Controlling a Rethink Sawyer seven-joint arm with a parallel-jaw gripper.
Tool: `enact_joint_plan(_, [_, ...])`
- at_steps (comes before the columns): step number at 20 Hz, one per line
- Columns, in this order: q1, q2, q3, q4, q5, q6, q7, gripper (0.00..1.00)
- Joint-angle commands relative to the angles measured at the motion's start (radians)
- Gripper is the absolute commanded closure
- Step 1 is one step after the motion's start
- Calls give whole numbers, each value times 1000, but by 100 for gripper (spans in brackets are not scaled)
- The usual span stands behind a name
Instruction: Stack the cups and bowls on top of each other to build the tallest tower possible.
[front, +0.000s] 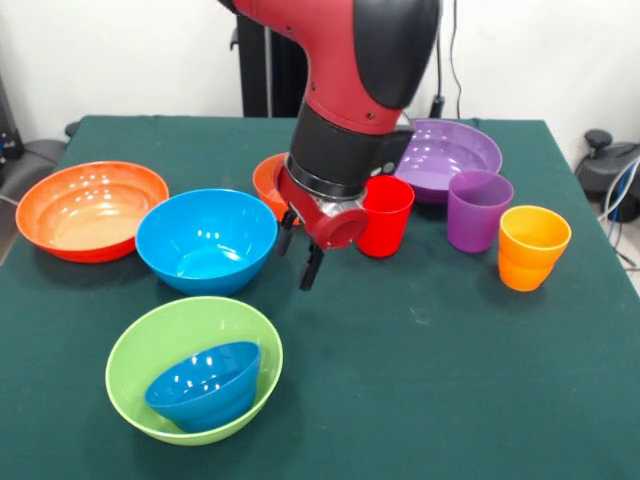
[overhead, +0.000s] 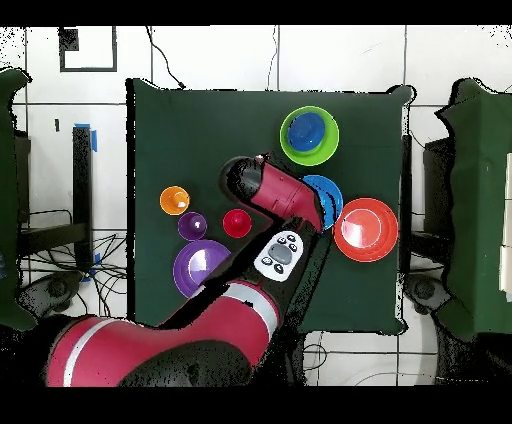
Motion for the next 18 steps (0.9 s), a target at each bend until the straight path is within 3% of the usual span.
enact_joint_plan(1, [-40,-94,204,131,-121,1,-80,0])
enact_joint_plan(9, [-78,-173,231,146,-174,70,-62,0])
enact_joint_plan(18, [-89,-181,242,139,-213,74,-35,0])
